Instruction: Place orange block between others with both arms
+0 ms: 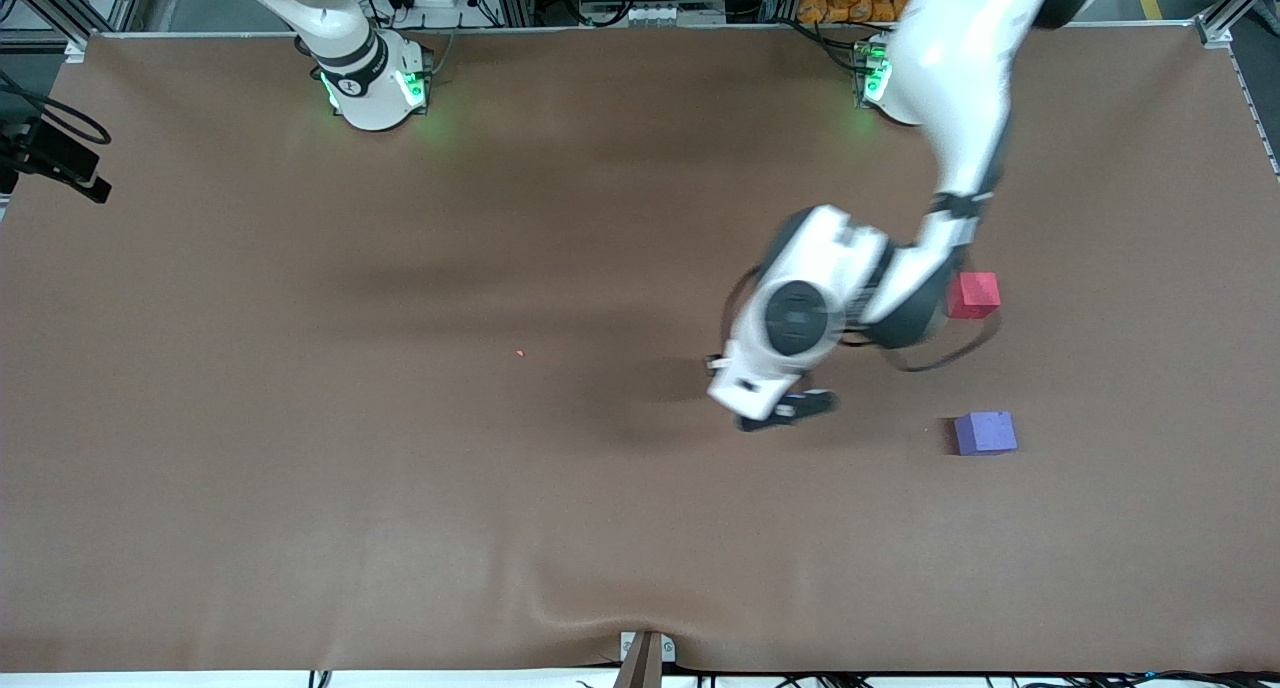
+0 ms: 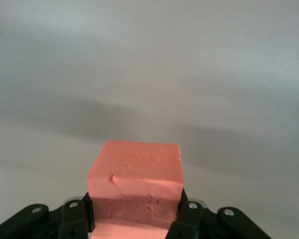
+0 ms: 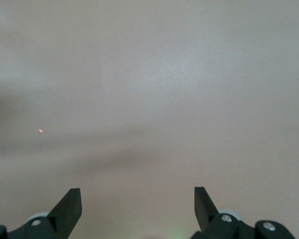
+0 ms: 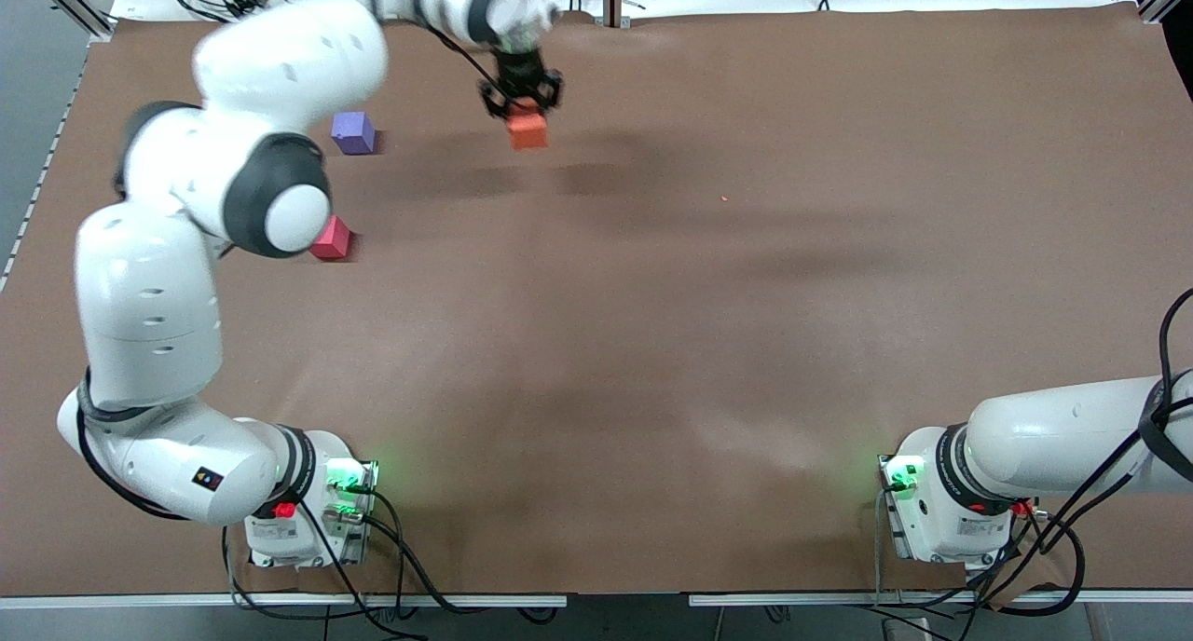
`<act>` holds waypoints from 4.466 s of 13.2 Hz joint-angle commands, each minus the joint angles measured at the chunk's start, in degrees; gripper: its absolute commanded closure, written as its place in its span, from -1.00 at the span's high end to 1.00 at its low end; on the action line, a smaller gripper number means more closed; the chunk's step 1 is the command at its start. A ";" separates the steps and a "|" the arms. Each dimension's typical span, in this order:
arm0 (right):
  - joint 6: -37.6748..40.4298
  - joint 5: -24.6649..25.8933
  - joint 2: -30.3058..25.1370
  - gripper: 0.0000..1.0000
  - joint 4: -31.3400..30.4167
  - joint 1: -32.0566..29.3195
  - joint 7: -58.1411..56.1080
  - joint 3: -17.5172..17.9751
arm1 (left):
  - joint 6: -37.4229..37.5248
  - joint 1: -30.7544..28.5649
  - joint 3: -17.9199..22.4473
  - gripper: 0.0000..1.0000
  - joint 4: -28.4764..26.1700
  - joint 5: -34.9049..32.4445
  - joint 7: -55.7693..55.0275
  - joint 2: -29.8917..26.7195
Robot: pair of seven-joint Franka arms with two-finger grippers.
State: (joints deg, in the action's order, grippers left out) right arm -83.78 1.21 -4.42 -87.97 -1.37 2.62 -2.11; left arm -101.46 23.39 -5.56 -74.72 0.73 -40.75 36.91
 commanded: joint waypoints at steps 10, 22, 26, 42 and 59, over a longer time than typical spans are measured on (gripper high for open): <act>0.37 0.63 0.21 1.00 0.61 -0.65 0.45 0.88 | -19.10 -28.57 -0.85 -1.00 -38.21 -1.95 38.55 -20.56; -2.09 1.42 1.44 1.00 0.43 0.40 -0.43 0.62 | -34.42 -30.42 -0.77 -1.00 -43.59 -5.74 39.34 -13.62; -7.70 1.42 3.27 1.00 0.35 0.32 -0.25 0.53 | -35.82 -30.69 -0.86 -1.00 -43.06 -8.38 39.17 -11.69; -6.49 0.55 4.60 1.00 0.17 0.84 -0.25 0.88 | -31.97 -30.77 -0.94 1.00 -39.90 -7.59 38.47 -15.09; 0.11 -0.86 3.19 1.00 0.61 1.19 -0.78 1.06 | 9.85 -30.25 -1.99 1.00 -7.74 -3.63 39.17 -24.34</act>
State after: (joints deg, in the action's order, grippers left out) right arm -84.47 0.96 -0.58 -87.57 -0.32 2.16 -1.08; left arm -96.23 -6.67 -6.66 -86.01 -3.75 -2.09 12.48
